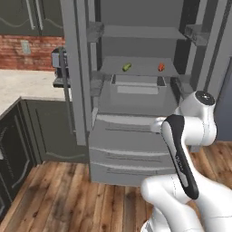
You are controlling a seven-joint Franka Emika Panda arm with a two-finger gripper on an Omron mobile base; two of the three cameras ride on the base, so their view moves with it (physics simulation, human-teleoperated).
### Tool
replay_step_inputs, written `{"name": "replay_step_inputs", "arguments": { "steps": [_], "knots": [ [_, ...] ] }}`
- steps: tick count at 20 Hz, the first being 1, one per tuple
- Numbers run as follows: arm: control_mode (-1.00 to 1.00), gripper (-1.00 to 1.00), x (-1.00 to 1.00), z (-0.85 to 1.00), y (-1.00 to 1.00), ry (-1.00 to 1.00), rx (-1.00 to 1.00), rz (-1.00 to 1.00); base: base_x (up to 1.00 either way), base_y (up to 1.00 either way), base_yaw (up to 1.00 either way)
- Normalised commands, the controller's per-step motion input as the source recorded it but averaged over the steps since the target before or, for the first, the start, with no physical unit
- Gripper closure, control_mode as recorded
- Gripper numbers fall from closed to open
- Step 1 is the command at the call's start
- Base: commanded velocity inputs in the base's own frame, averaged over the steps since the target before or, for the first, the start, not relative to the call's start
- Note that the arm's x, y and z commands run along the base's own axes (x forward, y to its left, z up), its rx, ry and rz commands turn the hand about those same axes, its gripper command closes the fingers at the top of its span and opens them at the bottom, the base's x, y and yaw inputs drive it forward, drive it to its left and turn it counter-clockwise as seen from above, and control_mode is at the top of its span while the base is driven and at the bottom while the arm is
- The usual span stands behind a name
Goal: Gather the cucumber and sweet potato from the fridge and place them on a tray on the dining counter. Then gather the steak and chicken drumstick from the fridge and place them on the other tray.
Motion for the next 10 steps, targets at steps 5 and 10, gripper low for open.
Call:
{"name": "replay_step_inputs", "arguments": {
  "steps": [5,10],
  "knots": [
    [1.0,-1.0,0.0,0.0,0.0,0.0,0.0,0.0,0.61,0.56,-0.29],
    [1.0,-1.0,0.0,0.0,0.0,0.0,0.0,0.0,0.63,0.09,-0.19]
  ]
}}
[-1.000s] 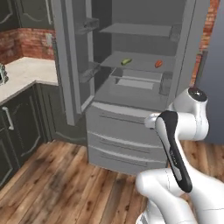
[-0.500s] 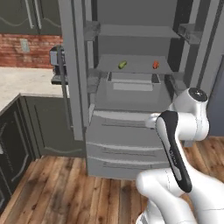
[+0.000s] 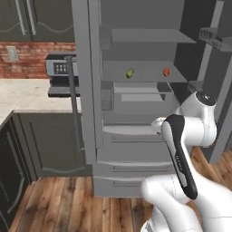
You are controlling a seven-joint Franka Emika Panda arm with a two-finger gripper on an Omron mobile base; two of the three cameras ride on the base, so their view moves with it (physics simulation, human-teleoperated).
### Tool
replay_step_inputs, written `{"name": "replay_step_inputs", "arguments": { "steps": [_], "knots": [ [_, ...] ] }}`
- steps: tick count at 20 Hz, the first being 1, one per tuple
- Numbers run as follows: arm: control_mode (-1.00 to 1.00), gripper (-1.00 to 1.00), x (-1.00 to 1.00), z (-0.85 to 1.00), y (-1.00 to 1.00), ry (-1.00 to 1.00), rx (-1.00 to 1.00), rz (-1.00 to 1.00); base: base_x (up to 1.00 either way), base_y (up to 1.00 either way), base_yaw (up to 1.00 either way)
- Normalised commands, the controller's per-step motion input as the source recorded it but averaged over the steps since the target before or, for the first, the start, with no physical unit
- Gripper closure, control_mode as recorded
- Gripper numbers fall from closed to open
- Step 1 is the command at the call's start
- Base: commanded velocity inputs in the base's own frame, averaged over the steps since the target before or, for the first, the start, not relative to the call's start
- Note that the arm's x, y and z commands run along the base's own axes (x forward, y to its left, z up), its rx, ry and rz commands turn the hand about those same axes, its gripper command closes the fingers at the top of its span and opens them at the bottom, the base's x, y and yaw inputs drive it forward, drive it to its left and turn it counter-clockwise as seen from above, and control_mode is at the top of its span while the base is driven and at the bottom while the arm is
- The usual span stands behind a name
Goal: Gather the cucumber and sweet potato from the fridge and place them on a tray on the dining counter. Then gather the steak and chicken drumstick from the fridge and place them on the other tray.
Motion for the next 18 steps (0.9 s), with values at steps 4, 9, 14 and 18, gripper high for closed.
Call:
{"name": "replay_step_inputs", "arguments": {
  "steps": [4,9,14,18],
  "knots": [
    [1.0,-1.0,0.0,0.0,0.0,0.0,0.0,0.0,0.57,-0.36,-0.16],
    [1.0,-1.0,0.0,0.0,0.0,0.0,0.0,0.0,0.54,-0.08,-0.15],
    [1.0,-1.0,0.0,0.0,0.0,0.0,0.0,0.0,0.53,0.0,-0.21],
    [1.0,-1.0,0.0,0.0,0.0,0.0,0.0,0.0,0.56,0.24,-0.2]
  ]
}}
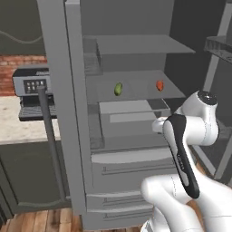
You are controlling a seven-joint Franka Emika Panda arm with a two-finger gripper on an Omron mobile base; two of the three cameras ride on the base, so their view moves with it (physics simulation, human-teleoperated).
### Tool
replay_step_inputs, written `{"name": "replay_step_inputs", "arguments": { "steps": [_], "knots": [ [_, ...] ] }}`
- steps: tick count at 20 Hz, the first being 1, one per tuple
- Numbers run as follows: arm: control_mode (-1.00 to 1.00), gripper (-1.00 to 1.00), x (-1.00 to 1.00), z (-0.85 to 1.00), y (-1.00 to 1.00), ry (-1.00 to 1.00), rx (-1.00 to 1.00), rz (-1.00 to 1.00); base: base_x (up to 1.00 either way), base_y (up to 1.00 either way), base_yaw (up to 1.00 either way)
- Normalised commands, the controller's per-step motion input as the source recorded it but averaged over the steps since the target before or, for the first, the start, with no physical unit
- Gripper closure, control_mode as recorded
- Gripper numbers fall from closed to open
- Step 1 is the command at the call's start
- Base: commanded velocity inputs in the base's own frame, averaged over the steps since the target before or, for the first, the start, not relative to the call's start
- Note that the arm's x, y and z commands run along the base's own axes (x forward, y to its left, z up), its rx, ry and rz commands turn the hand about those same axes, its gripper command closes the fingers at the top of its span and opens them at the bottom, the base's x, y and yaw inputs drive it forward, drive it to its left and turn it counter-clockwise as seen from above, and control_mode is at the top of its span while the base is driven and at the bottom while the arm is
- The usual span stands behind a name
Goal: Gather the cucumber and sweet potato from the fridge and place them on a tray on the dining counter. Then gather the steak and chicken drumstick from the fridge and place them on the other tray.
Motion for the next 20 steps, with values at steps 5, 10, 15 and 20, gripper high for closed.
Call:
{"name": "replay_step_inputs", "arguments": {
  "steps": [5,10,15,20],
  "knots": [
    [1.0,-1.0,0.0,0.0,0.0,0.0,0.0,0.0,0.44,0.32,-0.16],
    [1.0,-1.0,0.0,0.0,0.0,0.0,0.0,0.0,0.36,0.3,-0.1],
    [1.0,-1.0,0.0,0.0,0.0,0.0,0.0,0.0,0.44,0.24,-0.03],
    [1.0,-1.0,0.0,0.0,0.0,0.0,0.0,0.0,0.32,0.33,0.0]
  ]
}}
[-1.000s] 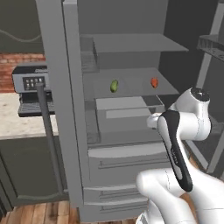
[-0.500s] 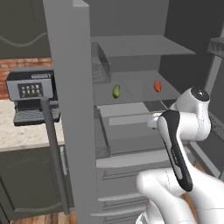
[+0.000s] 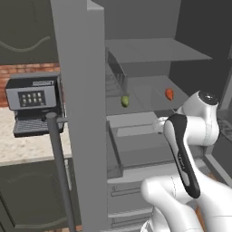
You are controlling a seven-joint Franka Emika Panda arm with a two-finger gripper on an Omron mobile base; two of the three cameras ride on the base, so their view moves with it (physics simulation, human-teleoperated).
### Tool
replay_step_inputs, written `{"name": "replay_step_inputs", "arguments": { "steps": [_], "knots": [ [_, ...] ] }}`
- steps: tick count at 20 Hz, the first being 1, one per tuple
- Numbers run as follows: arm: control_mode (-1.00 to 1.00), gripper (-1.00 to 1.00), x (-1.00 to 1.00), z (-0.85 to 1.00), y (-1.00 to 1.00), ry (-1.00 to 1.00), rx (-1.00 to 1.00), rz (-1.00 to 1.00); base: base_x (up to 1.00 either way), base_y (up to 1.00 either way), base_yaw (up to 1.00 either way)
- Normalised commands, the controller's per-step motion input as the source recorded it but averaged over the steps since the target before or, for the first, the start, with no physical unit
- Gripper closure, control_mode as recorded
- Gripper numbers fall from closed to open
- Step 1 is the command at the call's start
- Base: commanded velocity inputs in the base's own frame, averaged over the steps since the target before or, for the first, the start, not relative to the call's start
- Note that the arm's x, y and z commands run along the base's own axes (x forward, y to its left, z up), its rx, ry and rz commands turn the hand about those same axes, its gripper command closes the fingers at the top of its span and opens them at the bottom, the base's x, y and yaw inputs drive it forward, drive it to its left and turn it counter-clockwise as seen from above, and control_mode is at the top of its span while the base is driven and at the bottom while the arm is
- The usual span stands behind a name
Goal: Gather the cucumber and sweet potato from the fridge and place them on a tray on the dining counter. Then gather the steak and chicken drumstick from the fridge and place them on the other tray.
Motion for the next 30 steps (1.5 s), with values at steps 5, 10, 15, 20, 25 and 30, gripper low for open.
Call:
{"name": "replay_step_inputs", "arguments": {
  "steps": [5,10,15,20,25,30],
  "knots": [
    [1.0,-1.0,0.0,0.0,0.0,0.0,0.0,0.0,0.13,0.37,0.01],
    [-1.0,-1.0,0.06,0.06,0.02,-0.05,-0.02,0.0,0.03,0.04,0.0],
    [-1.0,-1.0,0.03,0.48,0.0,-0.08,-0.01,0.0,0.0,0.0,0.0],
    [-1.0,-1.0,0.12,0.58,0.0,0.0,-0.03,0.0,0.0,0.0,0.0],
    [-1.0,-1.0,0.31,0.5,0.03,-0.03,-0.01,-0.01,0.0,0.0,0.0],
    [-1.0,-1.0,0.44,0.13,0.08,-0.16,0.0,0.0,0.0,0.0,0.0]
  ]
}}
